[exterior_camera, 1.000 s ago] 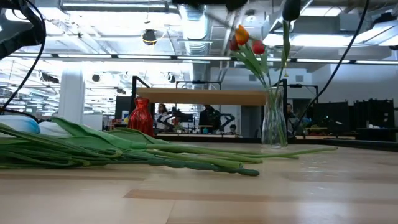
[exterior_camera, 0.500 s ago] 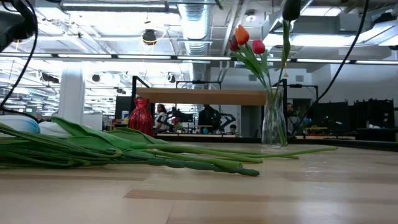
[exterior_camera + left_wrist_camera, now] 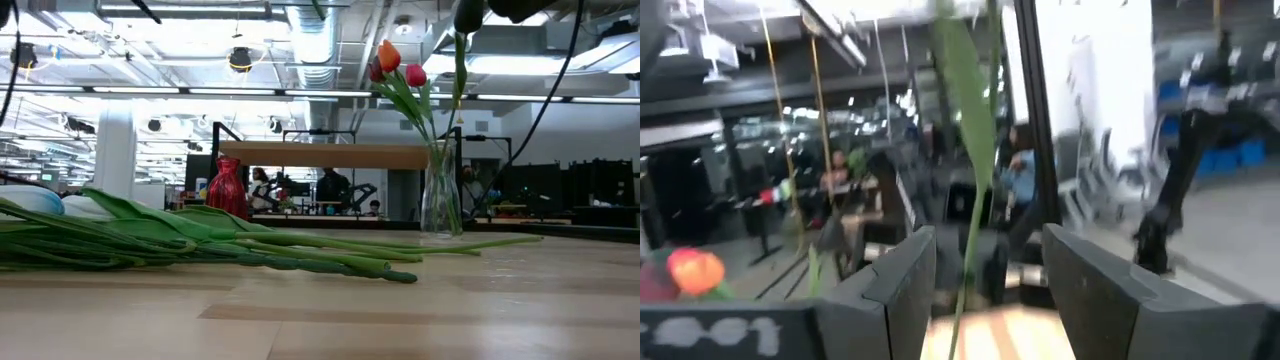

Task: Pick and place flowers into a vace then onto a shelf
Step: Put the black flower into the transparent vase

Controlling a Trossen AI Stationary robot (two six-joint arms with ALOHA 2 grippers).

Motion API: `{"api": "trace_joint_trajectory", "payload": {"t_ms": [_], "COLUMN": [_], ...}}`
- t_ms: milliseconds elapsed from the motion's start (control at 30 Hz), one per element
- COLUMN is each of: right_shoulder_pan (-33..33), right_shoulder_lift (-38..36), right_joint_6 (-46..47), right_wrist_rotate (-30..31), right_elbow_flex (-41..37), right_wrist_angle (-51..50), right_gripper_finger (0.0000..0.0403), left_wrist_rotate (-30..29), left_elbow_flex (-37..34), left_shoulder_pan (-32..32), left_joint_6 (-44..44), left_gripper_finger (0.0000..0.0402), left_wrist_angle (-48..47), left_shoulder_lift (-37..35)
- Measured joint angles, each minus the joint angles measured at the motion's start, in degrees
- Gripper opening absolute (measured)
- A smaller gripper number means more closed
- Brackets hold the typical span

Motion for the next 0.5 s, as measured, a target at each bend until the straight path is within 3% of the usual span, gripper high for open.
{"api": "trace_joint_trajectory", "payload": {"t_ms": [333,500], "right_shoulder_pan": [-0.7,-1.0], "right_shoulder_lift": [0.0,0.0], "right_joint_6": [-0.5,-0.5], "right_wrist_rotate": [0.0,0.0], "right_elbow_flex": [0.0,0.0], "right_wrist_angle": [-1.1,-1.2], "right_gripper_finger": [0.0,0.0], "left_wrist_rotate": [21.0,26.5], "left_elbow_flex": [2.4,4.6], "left_shoulder_pan": [13.9,16.7], "left_joint_6": [-11.2,-12.7], "left_gripper_finger": [0.0176,0.0176], "left_wrist_angle": [0.1,0.4], "left_shoulder_lift": [2.7,7.4]}}
